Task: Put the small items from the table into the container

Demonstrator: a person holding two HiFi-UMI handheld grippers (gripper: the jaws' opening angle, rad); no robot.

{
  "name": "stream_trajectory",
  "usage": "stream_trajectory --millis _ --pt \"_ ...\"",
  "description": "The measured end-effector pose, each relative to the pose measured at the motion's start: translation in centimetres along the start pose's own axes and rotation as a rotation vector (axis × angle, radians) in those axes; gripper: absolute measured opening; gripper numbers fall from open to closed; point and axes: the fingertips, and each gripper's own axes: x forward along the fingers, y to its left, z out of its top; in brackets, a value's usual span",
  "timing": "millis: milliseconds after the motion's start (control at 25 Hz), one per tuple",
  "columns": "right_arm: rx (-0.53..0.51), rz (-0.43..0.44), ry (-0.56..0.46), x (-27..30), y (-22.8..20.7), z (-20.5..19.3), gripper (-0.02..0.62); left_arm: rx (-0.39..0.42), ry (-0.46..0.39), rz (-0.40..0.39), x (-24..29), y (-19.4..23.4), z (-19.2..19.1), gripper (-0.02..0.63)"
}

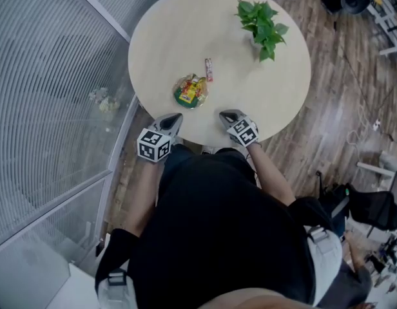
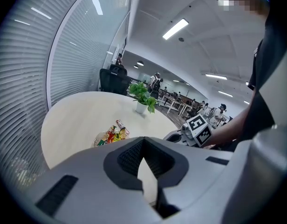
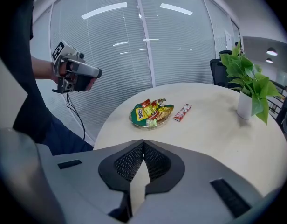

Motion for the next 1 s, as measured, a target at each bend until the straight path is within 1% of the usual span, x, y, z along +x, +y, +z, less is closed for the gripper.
stream_trajectory --millis 320,520,840,1000 --pt "-0.003 0.003 0.006 0.0 0.6 -0.4 0.023 0.041 0.013 0.001 -0.3 -0.6 -0.2 0.000" --pt "0.002 -0.002 0.014 -0.2 0.7 -1.0 0.023 0.010 0.000 0.004 -0.4 -0.6 -0.4 0.000" --pt "0.010 -0.018 0.013 -0.5 0.4 -1.0 0.023 0.003 0.006 0.002 -0.4 -0.3 -0.6 0.000" --pt "0.013 -0.027 0.012 -0.6 -0.1 -0.8 0.023 0.005 -0.003 -0.001 -0.1 -0.1 0.0 0.000"
